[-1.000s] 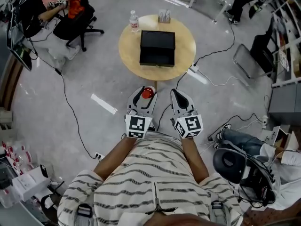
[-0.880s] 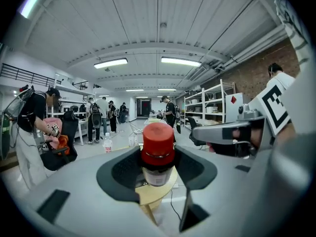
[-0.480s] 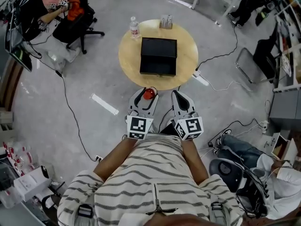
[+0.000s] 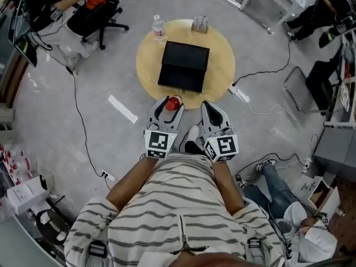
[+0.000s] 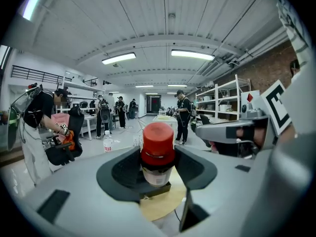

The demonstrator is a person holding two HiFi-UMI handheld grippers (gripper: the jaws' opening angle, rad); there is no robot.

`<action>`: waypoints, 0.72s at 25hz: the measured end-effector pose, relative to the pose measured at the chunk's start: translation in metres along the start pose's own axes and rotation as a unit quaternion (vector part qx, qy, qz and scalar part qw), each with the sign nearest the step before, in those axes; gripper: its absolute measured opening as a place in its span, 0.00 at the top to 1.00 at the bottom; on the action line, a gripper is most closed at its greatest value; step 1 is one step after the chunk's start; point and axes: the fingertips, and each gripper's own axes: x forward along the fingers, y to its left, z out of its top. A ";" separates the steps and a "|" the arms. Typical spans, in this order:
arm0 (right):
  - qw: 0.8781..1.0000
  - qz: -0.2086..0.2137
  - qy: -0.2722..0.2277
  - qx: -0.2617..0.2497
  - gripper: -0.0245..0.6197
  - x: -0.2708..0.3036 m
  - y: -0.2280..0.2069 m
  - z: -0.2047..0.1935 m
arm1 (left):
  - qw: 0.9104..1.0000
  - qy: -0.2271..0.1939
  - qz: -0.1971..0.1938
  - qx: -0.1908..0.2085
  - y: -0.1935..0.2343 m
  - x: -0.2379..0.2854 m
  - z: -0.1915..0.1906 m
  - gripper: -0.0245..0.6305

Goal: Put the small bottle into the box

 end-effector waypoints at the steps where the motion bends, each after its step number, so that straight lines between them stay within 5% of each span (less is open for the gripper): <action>1: 1.000 0.006 0.003 0.002 0.94 0.004 -0.006 -0.001 | 1.000 0.000 0.005 -0.002 0.000 0.007 0.001 0.61; 18: 0.998 0.030 0.040 0.031 0.94 0.026 -0.053 -0.024 | 0.998 0.038 0.043 -0.023 0.013 0.080 -0.023 0.61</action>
